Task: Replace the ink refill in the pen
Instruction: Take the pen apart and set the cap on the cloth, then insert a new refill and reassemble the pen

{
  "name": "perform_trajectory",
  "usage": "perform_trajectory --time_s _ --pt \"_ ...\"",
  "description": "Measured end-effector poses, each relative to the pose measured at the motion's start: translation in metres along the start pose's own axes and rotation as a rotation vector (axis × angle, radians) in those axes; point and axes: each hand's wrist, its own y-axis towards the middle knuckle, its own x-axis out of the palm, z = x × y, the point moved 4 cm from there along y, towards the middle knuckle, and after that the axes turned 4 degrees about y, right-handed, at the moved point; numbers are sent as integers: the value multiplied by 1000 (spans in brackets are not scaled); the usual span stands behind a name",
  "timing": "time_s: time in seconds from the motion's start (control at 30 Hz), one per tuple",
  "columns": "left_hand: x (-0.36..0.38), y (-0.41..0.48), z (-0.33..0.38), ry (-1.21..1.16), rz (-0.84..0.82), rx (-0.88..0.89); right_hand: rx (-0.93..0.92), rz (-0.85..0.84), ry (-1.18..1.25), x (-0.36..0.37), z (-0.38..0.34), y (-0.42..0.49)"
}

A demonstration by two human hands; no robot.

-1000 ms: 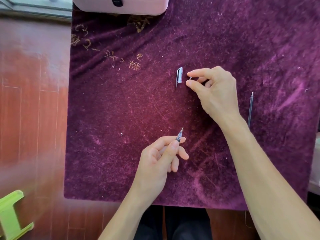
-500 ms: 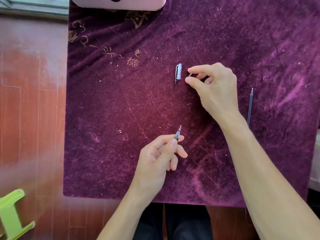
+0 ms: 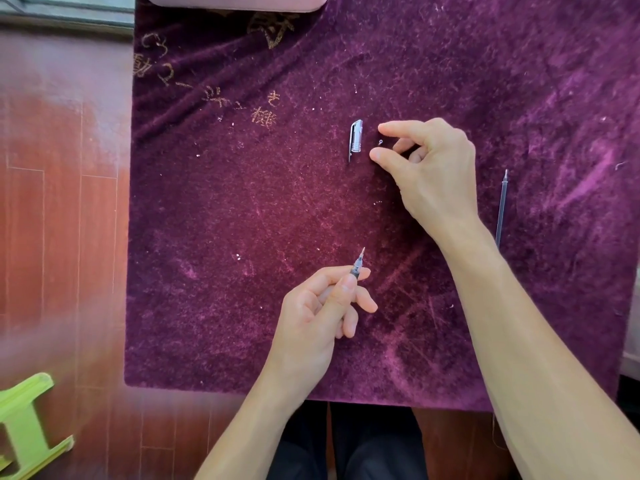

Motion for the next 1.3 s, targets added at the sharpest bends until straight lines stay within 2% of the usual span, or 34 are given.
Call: perform_trajectory --time_s 0.1,0.23,0.47,0.6,1.3 --pt "0 0 1 7 4 8 -13 42 89 -16 -6 -12" --pt "3 -1 3 -2 4 14 31 81 343 -39 -9 -60" --pt "11 -4 -3 32 9 26 280 -176 571 -20 17 -137" --pt "15 -7 -11 37 1 37 313 -202 680 -13 24 -148" --pt "30 -25 -29 46 -3 41 391 -172 737 -24 36 -144"
